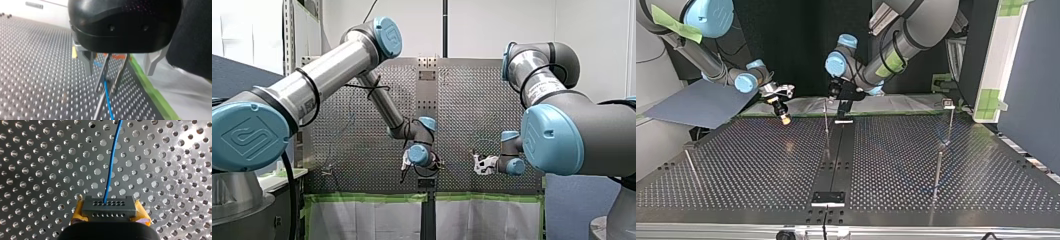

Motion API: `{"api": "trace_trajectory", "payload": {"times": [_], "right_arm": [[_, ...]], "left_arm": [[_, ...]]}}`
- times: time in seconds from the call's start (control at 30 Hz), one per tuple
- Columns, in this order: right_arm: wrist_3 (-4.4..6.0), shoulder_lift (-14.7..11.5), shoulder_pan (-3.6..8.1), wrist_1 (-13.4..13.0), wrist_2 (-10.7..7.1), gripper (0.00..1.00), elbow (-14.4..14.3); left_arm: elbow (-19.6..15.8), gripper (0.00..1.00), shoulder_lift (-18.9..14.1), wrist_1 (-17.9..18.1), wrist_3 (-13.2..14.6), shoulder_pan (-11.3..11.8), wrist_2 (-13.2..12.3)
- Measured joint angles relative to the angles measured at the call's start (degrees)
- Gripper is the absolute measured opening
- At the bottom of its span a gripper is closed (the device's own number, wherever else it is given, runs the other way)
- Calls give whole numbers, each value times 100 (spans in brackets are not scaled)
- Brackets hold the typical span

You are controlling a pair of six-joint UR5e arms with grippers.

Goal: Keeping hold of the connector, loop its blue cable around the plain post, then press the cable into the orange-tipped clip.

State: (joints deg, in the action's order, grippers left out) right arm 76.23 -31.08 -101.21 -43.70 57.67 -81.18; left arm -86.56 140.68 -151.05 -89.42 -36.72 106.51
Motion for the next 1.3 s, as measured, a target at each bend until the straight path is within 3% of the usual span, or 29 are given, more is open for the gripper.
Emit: {"api": "trace_trajectory", "payload": {"times": [0.23, 1.0, 1.3], "right_arm": [[14, 0, 3, -18, 0, 0, 0], [52, 1, 14, -8, -44, 0, 0], [32, 0, 14, 38, -44, 0, 0]], "left_arm": [[-4, 100, -2, -9, -93, -95, 14], [-18, 100, -10, -63, -201, -101, 18], [-395, 100, -375, 105, -278, -215, 256]]}}
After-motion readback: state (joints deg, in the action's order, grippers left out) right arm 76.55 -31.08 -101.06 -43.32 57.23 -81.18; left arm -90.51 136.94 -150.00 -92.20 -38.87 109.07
